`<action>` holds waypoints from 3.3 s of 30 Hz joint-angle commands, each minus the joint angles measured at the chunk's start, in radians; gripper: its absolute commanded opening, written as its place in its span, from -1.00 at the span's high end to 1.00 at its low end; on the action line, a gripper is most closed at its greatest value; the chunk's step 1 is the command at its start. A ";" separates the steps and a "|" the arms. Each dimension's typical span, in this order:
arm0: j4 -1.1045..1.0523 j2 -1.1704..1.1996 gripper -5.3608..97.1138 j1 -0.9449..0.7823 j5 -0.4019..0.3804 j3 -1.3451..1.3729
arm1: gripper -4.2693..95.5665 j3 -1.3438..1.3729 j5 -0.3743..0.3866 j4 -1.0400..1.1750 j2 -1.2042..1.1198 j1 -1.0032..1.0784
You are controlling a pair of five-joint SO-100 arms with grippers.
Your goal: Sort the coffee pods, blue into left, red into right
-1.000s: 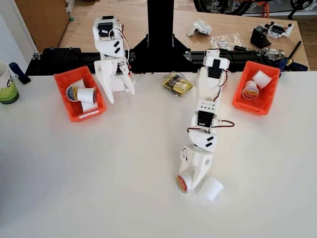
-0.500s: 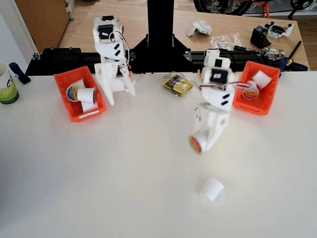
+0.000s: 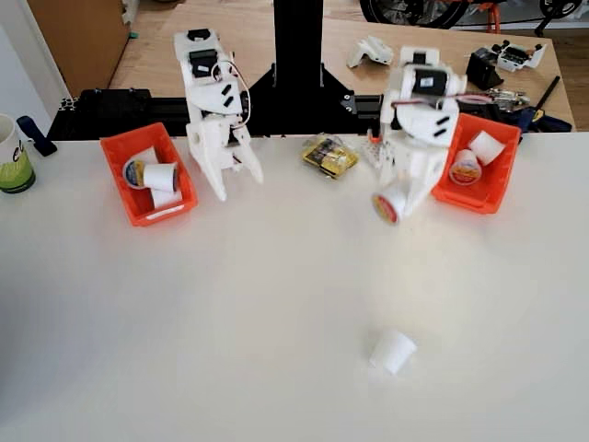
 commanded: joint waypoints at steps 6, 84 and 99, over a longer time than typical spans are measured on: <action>-0.109 -0.086 0.19 -0.032 -0.005 -0.006 | 0.71 0.537 0.129 0.012 0.686 -0.227; -0.523 -0.318 0.20 -0.175 0.222 0.034 | 0.12 0.552 -0.138 -1.976 -0.549 -0.094; -0.523 -0.316 0.20 -0.190 0.219 0.034 | 0.50 0.313 -0.127 -1.910 -0.753 -0.067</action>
